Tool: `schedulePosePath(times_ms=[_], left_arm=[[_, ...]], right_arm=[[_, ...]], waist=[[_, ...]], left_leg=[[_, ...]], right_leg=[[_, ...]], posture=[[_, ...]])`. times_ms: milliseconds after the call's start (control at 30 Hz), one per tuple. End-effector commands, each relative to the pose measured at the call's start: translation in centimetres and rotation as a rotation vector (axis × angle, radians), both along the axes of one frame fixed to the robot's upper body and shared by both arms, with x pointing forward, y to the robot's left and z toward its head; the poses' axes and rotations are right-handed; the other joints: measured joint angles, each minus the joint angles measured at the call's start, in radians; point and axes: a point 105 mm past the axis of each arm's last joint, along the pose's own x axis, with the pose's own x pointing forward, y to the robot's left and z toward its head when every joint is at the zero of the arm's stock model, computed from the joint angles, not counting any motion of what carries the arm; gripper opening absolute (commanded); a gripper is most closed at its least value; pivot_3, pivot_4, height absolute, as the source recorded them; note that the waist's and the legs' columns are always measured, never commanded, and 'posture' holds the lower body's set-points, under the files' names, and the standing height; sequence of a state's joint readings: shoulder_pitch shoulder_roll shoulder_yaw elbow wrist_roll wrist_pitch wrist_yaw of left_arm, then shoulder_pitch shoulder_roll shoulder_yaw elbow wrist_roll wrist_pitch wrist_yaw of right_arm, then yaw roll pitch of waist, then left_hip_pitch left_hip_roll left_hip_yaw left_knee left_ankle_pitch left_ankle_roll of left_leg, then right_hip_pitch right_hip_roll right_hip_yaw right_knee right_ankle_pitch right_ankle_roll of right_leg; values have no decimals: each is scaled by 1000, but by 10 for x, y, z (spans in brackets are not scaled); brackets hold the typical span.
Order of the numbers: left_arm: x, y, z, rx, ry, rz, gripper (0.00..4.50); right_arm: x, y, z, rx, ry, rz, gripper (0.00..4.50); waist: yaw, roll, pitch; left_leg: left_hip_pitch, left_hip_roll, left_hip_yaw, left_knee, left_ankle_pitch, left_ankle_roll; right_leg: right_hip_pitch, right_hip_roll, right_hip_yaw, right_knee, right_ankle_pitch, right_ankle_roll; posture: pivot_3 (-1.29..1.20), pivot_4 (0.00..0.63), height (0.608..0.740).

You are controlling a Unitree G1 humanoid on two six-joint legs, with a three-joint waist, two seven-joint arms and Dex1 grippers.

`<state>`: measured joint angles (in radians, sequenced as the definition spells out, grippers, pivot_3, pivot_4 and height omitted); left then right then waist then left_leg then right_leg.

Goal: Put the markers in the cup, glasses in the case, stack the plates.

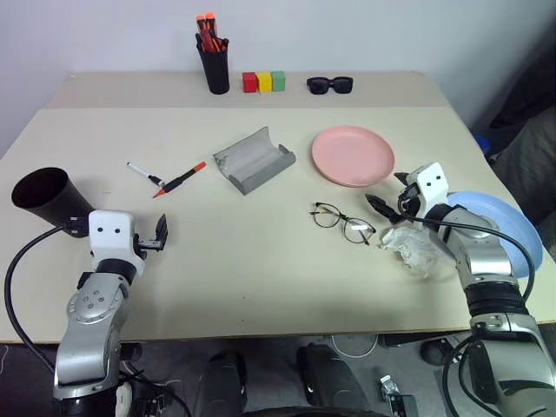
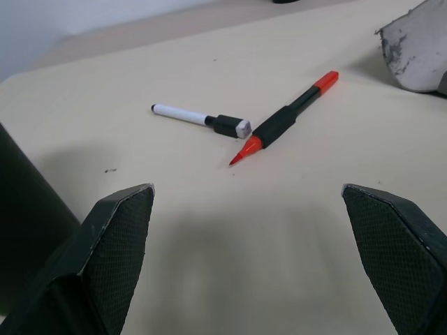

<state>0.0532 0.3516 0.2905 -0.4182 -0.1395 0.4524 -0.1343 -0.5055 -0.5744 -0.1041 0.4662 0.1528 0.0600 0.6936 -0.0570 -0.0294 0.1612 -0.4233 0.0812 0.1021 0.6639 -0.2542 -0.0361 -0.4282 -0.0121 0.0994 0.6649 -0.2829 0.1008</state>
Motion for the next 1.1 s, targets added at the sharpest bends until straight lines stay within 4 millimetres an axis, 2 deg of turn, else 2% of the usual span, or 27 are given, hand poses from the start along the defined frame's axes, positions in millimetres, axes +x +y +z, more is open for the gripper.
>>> schedulePosePath(times_ms=[33, 200, 400, 533, 667, 867, 933, 1100], left_arm=[[0, 10, 10, 31, -32, 24, 4432], [2, 9, 16, 25, -49, 36, 4432], [11, -7, 16, 17, -21, 1, 4432], [21, -14, 13, 13, 13, -7, 4432], [39, -23, 21, -67, 20, -30, 4432], [67, -27, 35, -81, 76, -37, 4432], [83, -34, 42, -147, 96, -45, 4432], [116, -46, 48, -106, 247, -127, 4432]], right_arm=[[1, 2, 20, 12, -66, 1, 4500], [2, 0, 20, 21, -67, -12, 4500], [5, 17, 19, 33, -80, 1, 4500], [5, 45, 24, 54, -107, 46, 4500], [-6, 99, 32, 102, -135, 155, 4500], [-23, 154, 25, 149, -115, 225, 4500], [-23, 164, 22, 132, -115, 226, 4500], [-29, 186, 23, 100, -139, 259, 4500]], waist=[[1, 0, 0], [5, 0, 0], [13, 0, 0], [13, 0, 0], [12, 0, 0], [17, 0, 0], [20, 0, 0], [17, -1, 0]], left_leg=[[0, 0, 0, 0, 0, 0], [0, 0, 0, 0, 0, 0], [0, 0, 0, 0, 0, 0], [0, 0, 0, 1, 0, 0], [0, 0, 0, 1, 0, 0], [-1, 0, -1, 1, 0, 0], [-1, 0, -1, 1, 0, 0], [-2, -1, -2, 2, 0, 0]], right_leg=[[0, 0, 0, 0, 0, 0], [0, 0, 0, 0, 0, 0], [0, 0, 0, 0, 0, 0], [0, 0, 0, 0, 0, 0], [0, 1, 0, 1, 0, 0], [0, 1, -1, 1, 0, 0], [0, 0, -1, 2, 0, 0], [0, 1, -2, 2, 0, 0]], posture=[[0, 150, 722], [0, 150, 722], [0, 150, 722], [0, 150, 722], [0, 150, 722], [0, 150, 722], [0, 150, 722], [0, 150, 722]])
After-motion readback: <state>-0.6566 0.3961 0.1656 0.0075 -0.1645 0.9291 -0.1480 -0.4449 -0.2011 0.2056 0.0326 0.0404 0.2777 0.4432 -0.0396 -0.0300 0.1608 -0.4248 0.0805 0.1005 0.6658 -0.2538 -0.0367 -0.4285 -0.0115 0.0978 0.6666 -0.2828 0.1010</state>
